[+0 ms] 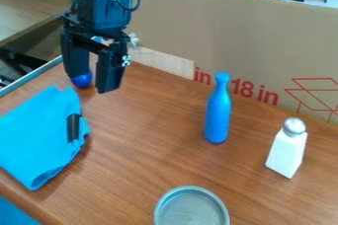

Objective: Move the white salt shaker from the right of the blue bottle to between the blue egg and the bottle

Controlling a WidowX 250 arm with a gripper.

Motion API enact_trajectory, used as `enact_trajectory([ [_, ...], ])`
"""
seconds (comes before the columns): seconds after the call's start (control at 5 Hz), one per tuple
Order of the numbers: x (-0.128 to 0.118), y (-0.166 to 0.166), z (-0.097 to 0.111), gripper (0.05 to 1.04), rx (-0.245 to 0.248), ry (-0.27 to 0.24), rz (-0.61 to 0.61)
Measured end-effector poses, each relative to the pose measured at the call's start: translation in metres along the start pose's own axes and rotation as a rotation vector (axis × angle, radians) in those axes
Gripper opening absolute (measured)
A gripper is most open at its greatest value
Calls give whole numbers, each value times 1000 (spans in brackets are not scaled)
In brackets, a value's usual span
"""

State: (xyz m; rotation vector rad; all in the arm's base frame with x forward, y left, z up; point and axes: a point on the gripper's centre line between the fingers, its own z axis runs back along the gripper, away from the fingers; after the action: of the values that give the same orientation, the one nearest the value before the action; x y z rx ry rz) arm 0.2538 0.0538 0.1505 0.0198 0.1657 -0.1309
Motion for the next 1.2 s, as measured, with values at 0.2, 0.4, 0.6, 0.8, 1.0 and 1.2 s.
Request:
enact_trajectory([
  [0.2,1,-1,-6,1007,-7,23,0],
  [0.4,11,-38,5,1007,6,-1,-102],
  [0.6,19,-93,23,1007,15,-72,-230],
  [0.8,29,-137,30,1007,-19,-118,-276],
  [1.0,57,-181,15,1007,-65,-144,-347],
  [1.2,88,-216,11,1007,-67,-182,-398],
])
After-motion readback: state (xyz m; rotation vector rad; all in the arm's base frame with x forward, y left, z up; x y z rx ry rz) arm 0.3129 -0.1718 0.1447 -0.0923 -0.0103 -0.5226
